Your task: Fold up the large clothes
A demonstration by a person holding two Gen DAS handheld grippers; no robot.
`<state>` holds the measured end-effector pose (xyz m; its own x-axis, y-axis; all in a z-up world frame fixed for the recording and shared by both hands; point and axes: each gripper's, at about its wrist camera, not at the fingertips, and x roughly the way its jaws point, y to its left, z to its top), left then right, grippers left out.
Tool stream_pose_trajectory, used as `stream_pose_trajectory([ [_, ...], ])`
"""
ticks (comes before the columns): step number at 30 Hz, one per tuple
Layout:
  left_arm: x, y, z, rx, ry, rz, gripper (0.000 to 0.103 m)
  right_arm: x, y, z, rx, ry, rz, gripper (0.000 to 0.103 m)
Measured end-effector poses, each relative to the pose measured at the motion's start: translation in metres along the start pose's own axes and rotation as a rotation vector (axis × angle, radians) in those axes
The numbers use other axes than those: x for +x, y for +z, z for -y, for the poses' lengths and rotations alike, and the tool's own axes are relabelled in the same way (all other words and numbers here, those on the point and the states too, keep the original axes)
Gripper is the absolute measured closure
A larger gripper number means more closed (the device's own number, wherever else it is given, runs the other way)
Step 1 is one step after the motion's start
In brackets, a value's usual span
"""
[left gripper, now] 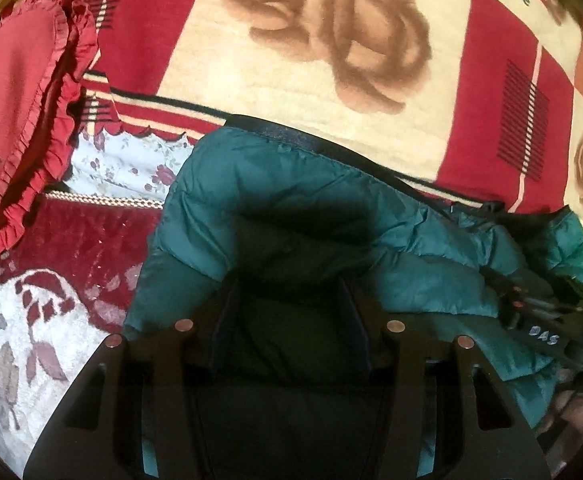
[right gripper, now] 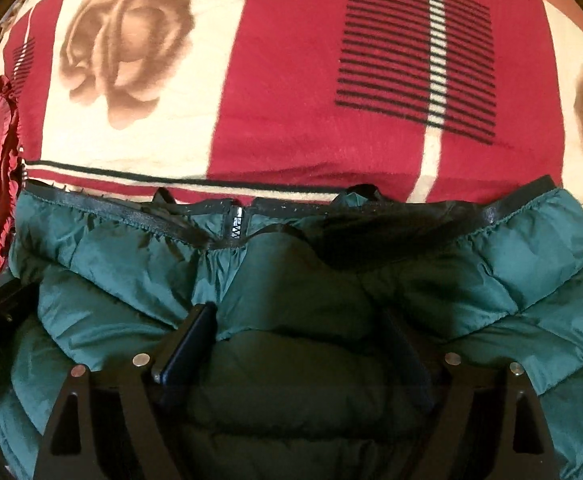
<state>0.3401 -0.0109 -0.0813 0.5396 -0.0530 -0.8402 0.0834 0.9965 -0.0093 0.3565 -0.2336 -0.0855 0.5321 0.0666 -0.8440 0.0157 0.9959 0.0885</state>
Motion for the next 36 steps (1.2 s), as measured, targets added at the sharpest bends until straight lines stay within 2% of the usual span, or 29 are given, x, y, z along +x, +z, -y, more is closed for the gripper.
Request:
stream_pose_trajectory([
  [5, -0.028, -0.006, -0.002, 0.019, -0.02, 0.021, 0.053, -0.065, -0.006, 0.005, 0.009, 0.069, 0.063, 0.02],
  [7, -0.043, -0.01, -0.002, 0.024, -0.036, 0.031, 0.053, -0.095, -0.013, 0.011, -0.004, 0.065, 0.082, 0.02],
  [9, -0.055, -0.015, 0.001, 0.034, -0.039, 0.042, 0.053, -0.108, -0.018, 0.019, -0.011, 0.061, 0.082, 0.02],
  [11, -0.061, -0.019, 0.005, 0.042, -0.045, 0.048, 0.053, -0.116, -0.029, 0.031, -0.022, 0.022, 0.072, 0.02],
  [14, -0.057, -0.026, 0.014, 0.05, -0.045, 0.033, 0.053, -0.113, -0.038, 0.04, -0.02, -0.053, 0.064, 0.02],
  [18, -0.046, -0.034, 0.023, 0.063, -0.012, 0.027, 0.053, -0.09, -0.049, 0.065, 0.046, -0.062, 0.011, 0.02],
  [23, -0.035, -0.036, 0.029, 0.086, 0.018, 0.024, 0.053, -0.067, -0.055, 0.061, -0.031, -0.109, 0.011, 0.017],
  [31, -0.02, -0.039, 0.028, 0.096, 0.017, 0.013, 0.052, -0.041, -0.055, 0.06, -0.011, -0.098, -0.013, 0.006],
  [36, -0.025, -0.039, 0.024, 0.09, -0.002, 0.007, 0.052, -0.056, -0.055, 0.062, -0.003, -0.064, -0.018, 0.006],
])
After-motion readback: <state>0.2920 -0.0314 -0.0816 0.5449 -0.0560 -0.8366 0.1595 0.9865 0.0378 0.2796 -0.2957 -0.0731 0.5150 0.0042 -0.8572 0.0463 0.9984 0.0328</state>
